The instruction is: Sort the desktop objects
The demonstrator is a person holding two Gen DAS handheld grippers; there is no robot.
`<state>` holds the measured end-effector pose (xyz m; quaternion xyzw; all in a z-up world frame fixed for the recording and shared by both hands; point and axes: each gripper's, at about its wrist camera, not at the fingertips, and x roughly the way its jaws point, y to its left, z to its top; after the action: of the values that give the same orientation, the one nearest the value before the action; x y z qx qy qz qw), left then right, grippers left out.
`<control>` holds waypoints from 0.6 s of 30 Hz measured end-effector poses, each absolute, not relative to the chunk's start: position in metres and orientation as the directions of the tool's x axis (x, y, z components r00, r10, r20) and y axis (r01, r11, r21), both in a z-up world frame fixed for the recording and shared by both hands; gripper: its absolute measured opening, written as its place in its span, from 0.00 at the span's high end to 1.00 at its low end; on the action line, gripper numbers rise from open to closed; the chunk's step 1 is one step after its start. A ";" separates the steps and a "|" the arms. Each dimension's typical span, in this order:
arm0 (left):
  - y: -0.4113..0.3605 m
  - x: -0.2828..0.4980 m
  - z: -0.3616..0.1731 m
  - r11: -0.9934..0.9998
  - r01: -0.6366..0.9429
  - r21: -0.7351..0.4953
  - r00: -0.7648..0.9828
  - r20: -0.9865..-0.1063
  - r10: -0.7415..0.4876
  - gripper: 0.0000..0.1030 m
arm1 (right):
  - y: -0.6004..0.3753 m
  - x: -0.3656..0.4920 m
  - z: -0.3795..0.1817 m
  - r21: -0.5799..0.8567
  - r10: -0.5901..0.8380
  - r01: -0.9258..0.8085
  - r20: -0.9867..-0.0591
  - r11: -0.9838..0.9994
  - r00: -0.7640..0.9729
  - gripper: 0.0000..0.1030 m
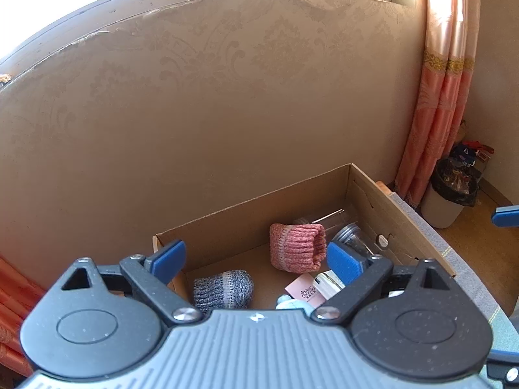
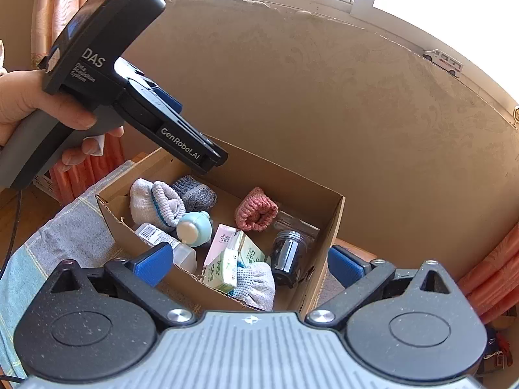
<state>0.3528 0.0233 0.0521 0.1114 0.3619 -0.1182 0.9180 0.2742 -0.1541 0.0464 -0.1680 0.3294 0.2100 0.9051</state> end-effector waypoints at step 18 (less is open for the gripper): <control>0.031 0.249 0.039 0.977 0.200 0.073 0.727 -0.680 -0.098 0.04 | -0.161 0.246 0.048 -0.037 0.261 -0.418 -0.730 0.908 0.632 0.00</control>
<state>0.2488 0.0313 0.0393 0.0708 0.3608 -0.0806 0.9264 0.2457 -0.1606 0.0477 -0.1019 0.3850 0.1891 0.8976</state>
